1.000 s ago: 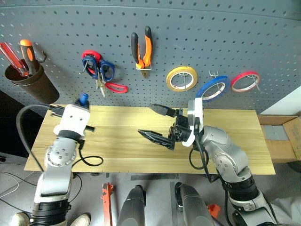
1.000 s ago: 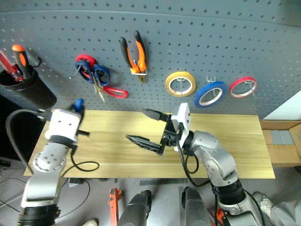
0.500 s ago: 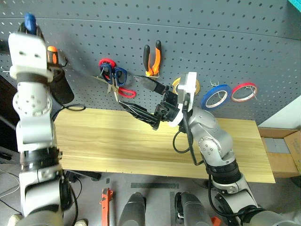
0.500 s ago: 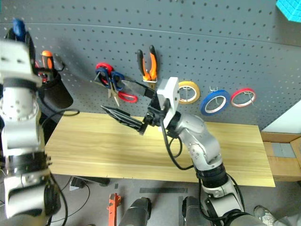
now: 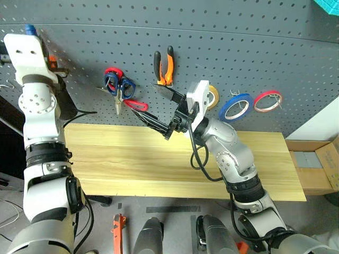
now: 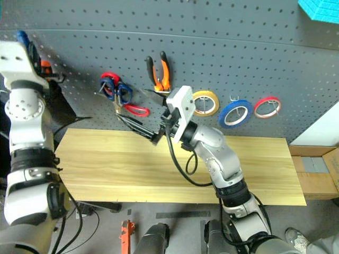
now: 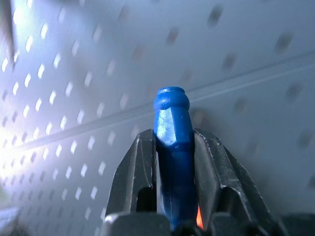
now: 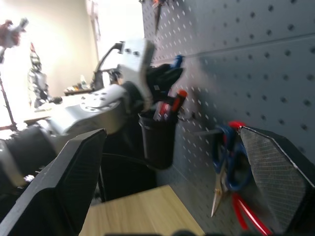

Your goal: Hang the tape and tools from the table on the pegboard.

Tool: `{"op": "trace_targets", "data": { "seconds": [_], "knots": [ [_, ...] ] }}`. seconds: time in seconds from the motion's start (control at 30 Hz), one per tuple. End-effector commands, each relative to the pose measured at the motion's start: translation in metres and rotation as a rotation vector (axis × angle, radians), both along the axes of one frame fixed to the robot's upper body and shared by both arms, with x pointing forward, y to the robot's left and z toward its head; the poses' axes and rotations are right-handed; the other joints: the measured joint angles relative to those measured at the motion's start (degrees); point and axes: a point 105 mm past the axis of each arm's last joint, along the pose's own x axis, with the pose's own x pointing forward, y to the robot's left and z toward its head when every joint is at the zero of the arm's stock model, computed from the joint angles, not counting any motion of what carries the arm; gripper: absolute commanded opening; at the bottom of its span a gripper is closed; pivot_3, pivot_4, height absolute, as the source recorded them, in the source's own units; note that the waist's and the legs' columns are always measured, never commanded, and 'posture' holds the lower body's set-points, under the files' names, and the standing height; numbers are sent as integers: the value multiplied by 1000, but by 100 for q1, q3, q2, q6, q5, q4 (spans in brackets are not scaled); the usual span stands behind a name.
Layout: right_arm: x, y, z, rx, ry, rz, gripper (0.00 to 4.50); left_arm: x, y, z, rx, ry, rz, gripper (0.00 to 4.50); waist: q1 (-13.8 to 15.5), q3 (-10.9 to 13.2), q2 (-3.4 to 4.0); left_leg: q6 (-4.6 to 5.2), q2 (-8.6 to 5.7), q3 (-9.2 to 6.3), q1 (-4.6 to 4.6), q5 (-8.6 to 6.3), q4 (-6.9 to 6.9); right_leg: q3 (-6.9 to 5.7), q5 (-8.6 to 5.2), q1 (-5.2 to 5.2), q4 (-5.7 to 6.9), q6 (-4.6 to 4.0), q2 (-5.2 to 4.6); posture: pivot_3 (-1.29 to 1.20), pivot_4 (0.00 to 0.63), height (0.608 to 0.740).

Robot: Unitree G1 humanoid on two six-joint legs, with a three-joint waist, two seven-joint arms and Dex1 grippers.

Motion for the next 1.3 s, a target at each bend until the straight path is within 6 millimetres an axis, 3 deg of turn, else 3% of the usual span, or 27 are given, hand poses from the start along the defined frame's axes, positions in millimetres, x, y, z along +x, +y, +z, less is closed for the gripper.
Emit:
{"op": "trace_targets", "data": {
  "seconds": [0.03, 0.13, 0.5, 0.7, 0.83, 0.9, 1.07, 1.17, 1.3],
  "knots": [
    [-9, -2, 14, 38, -54, 13, 4500, -17, 0, 20, 3, -84, 14, 691, -2, 0, 0, -2, 1, -2, -1, 1, 0, -1, 0, -1, 0, 0, 1, 124, 168, 740],
    [-8, -1, 14, 36, -58, 13, 4500, -20, -1, 10, -13, -60, 5, 691, -4, -1, -1, -2, 0, -1, 0, 1, 0, 0, 1, 0, -1, -1, 0, 131, 170, 740],
    [-5, -3, 13, 30, -59, 5, 4500, -26, -3, 0, -73, -32, -9, 4468, -1, -3, -1, -5, 0, 1, 2, 3, 1, 4, 2, 1, 1, -3, 0, 137, 173, 740],
    [-8, -7, 13, 19, -81, 7, 4500, -35, -4, 3, -75, -67, 12, 4468, -2, -3, -1, -5, 0, 0, 3, 3, 0, 3, 2, 0, 1, -3, 0, 133, 175, 740],
    [-10, -25, 11, -2, -118, -42, 4500, -52, -32, 15, -45, -152, -99, 4468, 13, -5, -4, -5, 1, 0, 1, 3, 0, 5, 2, 0, -1, -3, -1, 138, 175, 740],
    [-11, -37, 10, 6, -124, -94, 4500, -60, -53, 11, -29, -162, -184, 4468, 44, -14, -5, -5, 0, 0, 0, 3, 1, 7, 2, 1, -3, -3, -4, 140, 173, 740],
    [-25, -60, -15, -79, -142, -189, 4500, -78, -102, -39, -76, -20, -357, 4468, 88, -104, 8, -3, 0, 18, 4, 1, -7, 26, 2, 1, -8, -3, -6, 128, 170, 740],
    [-27, -78, -41, -119, -52, -289, 4500, -88, -138, -79, -128, 110, -470, 4468, 87, -122, 11, 1, 3, 19, 16, 0, -2, 31, 2, 15, 0, -4, -1, 112, 166, 740],
    [-5, -113, -77, -163, 96, -543, 4500, -86, -172, -165, -302, 398, -574, 4468, 85, -146, 51, 38, 3, 27, 114, -4, -8, 36, 2, 119, -8, -8, 3, 90, 161, 740]
  ]
}}
